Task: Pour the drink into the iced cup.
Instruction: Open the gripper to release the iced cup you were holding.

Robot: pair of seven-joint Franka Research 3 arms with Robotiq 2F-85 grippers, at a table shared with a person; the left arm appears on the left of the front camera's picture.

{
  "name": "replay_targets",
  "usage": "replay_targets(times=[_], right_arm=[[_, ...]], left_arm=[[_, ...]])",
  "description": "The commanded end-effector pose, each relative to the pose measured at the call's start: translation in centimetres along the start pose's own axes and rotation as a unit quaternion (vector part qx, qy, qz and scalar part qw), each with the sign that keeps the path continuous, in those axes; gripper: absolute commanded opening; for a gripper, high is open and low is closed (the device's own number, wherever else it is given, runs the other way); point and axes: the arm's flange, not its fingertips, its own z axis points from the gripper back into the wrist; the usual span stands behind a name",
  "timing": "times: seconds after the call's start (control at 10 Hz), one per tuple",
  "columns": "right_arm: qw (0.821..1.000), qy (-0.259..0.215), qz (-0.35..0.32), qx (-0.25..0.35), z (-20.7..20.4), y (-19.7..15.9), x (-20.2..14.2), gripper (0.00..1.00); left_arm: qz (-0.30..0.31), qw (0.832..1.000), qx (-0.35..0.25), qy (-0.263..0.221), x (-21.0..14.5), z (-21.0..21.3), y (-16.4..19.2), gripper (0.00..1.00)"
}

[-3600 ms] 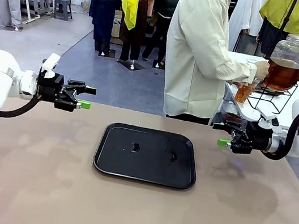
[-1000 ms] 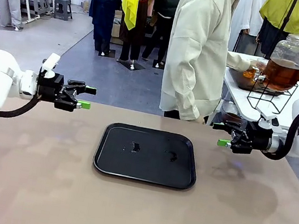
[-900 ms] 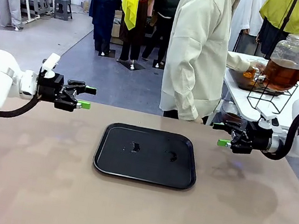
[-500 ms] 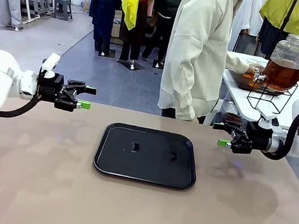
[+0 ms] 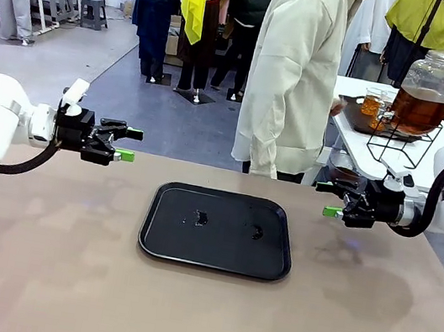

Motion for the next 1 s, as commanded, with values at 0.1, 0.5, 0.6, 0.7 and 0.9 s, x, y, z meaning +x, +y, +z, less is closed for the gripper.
replay_targets(times=[0.1, 0.5, 0.6, 0.7, 0.9], right_arm=[[1.000, 0.002, -0.002, 0.001, -0.15, -0.03, 0.26, 1.00], [1.000, 0.002, -0.002, 0.001, -0.15, -0.03, 0.26, 1.00], [1.000, 0.002, -0.002, 0.001, -0.15, -0.03, 0.26, 1.00], [1.000, 0.002, -0.002, 0.001, -0.15, -0.03, 0.26, 1.00], [1.000, 0.002, -0.002, 0.001, -0.15, -0.03, 0.26, 1.00]], left_arm=[[-0.002, 1.000, 0.003, -0.001, 0.41, -0.06, 0.01, 1.00], [-0.002, 1.000, 0.003, -0.001, 0.41, -0.06, 0.01, 1.00], [-0.002, 1.000, 0.003, -0.001, 0.41, -0.06, 0.01, 1.00], [-0.002, 1.000, 0.003, -0.001, 0.41, -0.06, 0.01, 1.00], [-0.002, 1.000, 0.003, -0.001, 0.41, -0.06, 0.01, 1.00]])
